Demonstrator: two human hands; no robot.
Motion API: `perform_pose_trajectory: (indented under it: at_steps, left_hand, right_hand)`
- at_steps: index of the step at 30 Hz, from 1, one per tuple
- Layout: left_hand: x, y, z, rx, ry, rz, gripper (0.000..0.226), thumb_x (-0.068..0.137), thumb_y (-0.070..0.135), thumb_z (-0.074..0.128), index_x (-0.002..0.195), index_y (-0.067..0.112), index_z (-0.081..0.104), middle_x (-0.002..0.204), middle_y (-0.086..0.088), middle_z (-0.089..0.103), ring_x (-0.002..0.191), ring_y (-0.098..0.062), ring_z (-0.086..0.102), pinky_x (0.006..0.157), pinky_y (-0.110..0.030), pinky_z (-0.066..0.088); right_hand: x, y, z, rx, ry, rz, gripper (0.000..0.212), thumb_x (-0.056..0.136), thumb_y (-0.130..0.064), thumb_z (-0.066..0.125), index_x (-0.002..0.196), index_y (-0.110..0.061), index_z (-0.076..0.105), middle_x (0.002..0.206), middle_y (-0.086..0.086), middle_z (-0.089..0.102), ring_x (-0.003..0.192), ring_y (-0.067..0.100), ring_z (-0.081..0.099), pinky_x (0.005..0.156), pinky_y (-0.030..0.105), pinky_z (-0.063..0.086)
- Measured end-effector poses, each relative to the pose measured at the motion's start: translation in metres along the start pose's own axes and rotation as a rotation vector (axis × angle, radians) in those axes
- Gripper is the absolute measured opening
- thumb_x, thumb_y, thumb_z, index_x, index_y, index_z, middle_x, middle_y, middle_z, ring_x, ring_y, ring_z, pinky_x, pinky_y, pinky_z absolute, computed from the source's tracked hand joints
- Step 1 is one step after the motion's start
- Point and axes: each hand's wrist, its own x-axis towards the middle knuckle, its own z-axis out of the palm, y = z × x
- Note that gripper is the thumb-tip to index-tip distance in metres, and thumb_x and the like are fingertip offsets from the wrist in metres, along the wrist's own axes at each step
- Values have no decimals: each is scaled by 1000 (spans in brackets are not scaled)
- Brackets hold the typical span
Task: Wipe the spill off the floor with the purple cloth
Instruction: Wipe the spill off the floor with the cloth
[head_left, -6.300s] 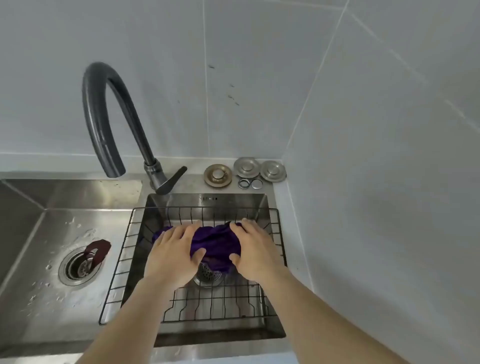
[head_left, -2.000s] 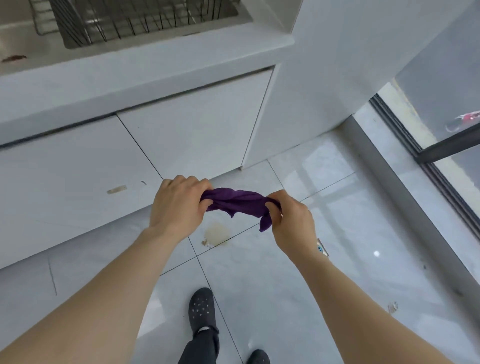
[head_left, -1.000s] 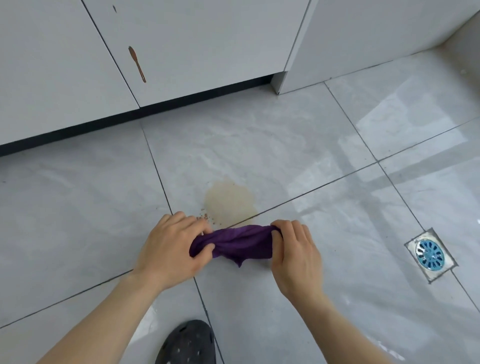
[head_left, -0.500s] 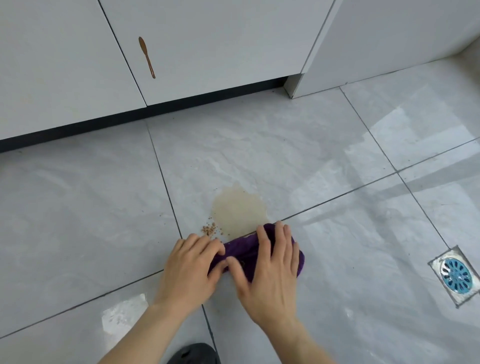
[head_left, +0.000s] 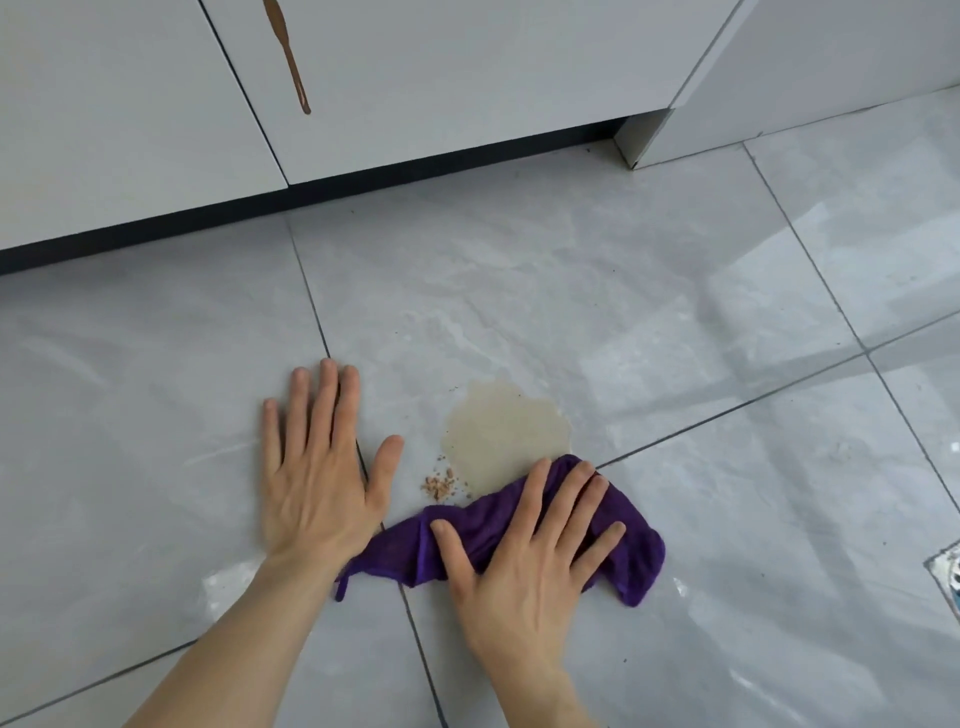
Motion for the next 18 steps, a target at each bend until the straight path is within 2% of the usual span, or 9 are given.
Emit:
perform_pose_trajectory:
  at_steps: [4,9,12,16,18]
  left_hand:
    - [1,-2,2,10,-4,8,79,99,61,11,161,14,6,171,-6,8,158,-25,-1,127,-53,8]
    - [2,-2,1,0,-10,11,79,98,61,11,161,13,9,171,-6,11,158,-26,3,127,-53,9]
    - [3,-2,0,-17,-10,12,79,98,62,11,161,14,8,171,-5,10,158,-24,1,127,-54,10]
    - [3,-1,-1,-26,-15,11,79,98,62,12,161,14,9,171,-5,10,158,-24,1,126,-55,11]
    - [3,-1,-1,-27,-23,16,79,98,62,11,161,14,10,171,-5,9,158,-24,1,126,-55,11]
  right_hand:
    - [9,18,4,55,53,-127,90,95,-65,43,159,-7,18,170,17,3,157,34,-3,122,67,7]
    - [42,26,0,234,110,-220,69,100,-45,43,158,-11,26,170,8,13,158,26,3,126,57,5]
    - [79,26,-9,348,109,-259,62,100,-34,43,157,-12,30,170,6,17,158,21,4,126,56,6]
    - [120,6,-21,584,23,-273,60,96,-19,43,155,-12,36,169,4,20,158,14,4,127,50,-1]
    - [132,-8,-24,641,-33,-291,61,95,-20,41,155,-13,36,169,2,20,157,11,3,127,46,-5]
